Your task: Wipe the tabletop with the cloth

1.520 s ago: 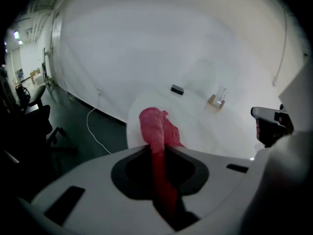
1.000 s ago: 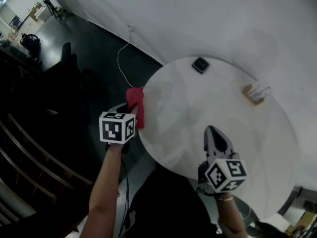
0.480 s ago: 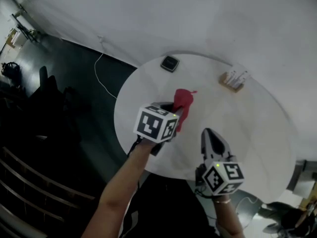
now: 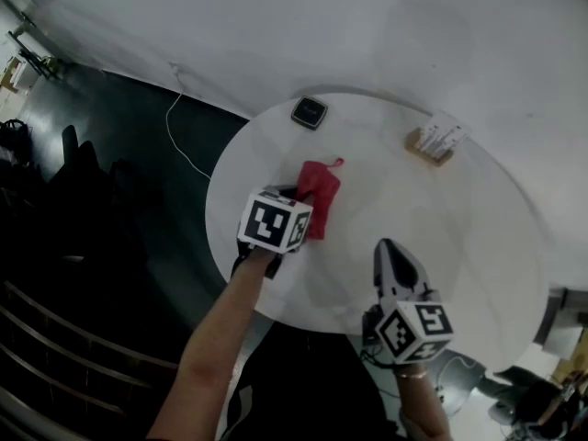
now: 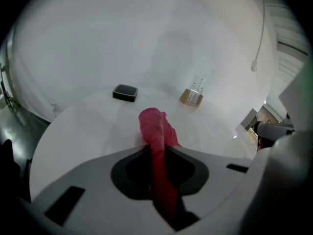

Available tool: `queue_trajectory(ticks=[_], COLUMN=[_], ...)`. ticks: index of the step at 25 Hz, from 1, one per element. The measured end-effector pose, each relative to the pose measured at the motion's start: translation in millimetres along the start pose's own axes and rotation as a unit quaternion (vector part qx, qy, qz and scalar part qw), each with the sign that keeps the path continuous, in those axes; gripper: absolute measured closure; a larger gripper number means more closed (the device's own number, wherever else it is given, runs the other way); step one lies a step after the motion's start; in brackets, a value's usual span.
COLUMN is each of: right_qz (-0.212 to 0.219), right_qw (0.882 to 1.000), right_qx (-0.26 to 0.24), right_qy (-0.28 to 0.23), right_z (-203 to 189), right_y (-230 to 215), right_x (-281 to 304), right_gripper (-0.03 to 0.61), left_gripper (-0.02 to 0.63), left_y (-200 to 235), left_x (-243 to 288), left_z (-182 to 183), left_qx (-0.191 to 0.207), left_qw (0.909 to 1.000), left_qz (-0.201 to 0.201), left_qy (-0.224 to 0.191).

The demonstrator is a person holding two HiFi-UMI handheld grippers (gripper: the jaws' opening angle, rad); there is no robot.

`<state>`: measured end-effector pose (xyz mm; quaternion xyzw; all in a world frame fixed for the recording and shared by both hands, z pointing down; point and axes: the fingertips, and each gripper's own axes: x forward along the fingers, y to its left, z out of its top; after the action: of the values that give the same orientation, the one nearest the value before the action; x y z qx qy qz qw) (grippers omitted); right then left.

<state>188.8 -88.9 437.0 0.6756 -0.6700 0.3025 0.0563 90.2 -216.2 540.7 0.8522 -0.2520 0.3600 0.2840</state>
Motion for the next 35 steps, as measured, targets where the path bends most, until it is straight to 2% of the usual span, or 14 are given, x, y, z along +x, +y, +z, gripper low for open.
queue_trajectory(ticks=[7, 16, 22, 29, 35], right_qz=[0.043, 0.072, 0.077, 0.085, 0.099], right_qw=[0.999, 0.997, 0.996, 0.995, 0.994], right_qx=[-0.023, -0.040, -0.042, -0.046, -0.052], right_qy=[0.011, 0.012, 0.004, 0.000, -0.013], right_z=[1, 6, 6, 6, 11], right_y=[36, 66, 70, 74, 80], right_x=[24, 34, 29, 18, 10], right_gripper=[0.577, 0.577, 0.577, 0.577, 0.577], left_gripper=[0.557, 0.557, 0.557, 0.557, 0.558], left_y=[83, 163, 185, 198, 193], left_x=[-44, -98, -121, -161, -203], left_z=[-19, -47, -62, -84, -89], left_qx=[-0.057, -0.128, -0.135, -0.151, -0.160], left_qw=[0.9960, 0.9803, 0.9712, 0.9557, 0.9396], left_qz=[0.067, 0.143, 0.192, 0.245, 0.275], left_qy=[-0.020, -0.046, -0.045, -0.061, -0.125])
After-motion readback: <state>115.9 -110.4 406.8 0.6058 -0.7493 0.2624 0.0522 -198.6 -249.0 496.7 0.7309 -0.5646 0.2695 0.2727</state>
